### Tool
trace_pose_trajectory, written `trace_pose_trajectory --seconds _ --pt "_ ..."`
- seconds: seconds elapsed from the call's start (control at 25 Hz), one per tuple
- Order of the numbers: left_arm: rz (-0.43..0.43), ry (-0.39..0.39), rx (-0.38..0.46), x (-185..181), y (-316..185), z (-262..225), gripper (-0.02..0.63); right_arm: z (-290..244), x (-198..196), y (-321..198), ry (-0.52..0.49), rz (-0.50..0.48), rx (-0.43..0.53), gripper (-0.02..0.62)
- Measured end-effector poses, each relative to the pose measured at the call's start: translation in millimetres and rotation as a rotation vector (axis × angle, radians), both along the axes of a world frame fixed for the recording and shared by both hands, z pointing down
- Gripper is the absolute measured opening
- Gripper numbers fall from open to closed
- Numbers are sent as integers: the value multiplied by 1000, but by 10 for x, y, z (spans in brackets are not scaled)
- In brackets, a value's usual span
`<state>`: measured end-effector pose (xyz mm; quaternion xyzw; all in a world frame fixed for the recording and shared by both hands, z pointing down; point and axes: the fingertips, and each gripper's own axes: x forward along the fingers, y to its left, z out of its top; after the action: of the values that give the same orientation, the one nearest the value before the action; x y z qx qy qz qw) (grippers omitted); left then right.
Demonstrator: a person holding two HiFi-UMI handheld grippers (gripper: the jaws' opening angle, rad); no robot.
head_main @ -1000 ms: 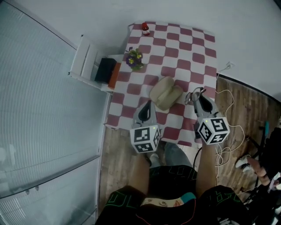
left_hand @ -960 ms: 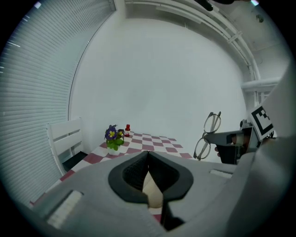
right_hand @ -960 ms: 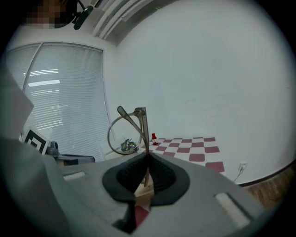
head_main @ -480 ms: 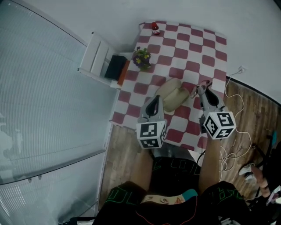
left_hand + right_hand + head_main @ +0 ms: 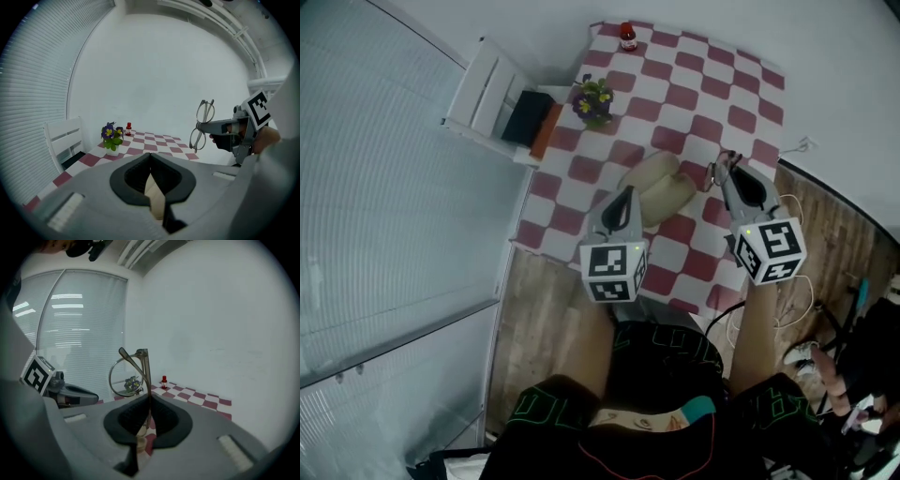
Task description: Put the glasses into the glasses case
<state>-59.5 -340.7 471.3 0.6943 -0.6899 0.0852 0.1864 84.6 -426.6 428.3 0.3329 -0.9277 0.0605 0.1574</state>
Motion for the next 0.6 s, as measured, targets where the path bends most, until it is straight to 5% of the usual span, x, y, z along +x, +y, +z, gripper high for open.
trace_pose_trajectory --seconds 0.6 --pt "-126 50 -22 -394 247 227 9 380 -576 167 284 -309 57 18"
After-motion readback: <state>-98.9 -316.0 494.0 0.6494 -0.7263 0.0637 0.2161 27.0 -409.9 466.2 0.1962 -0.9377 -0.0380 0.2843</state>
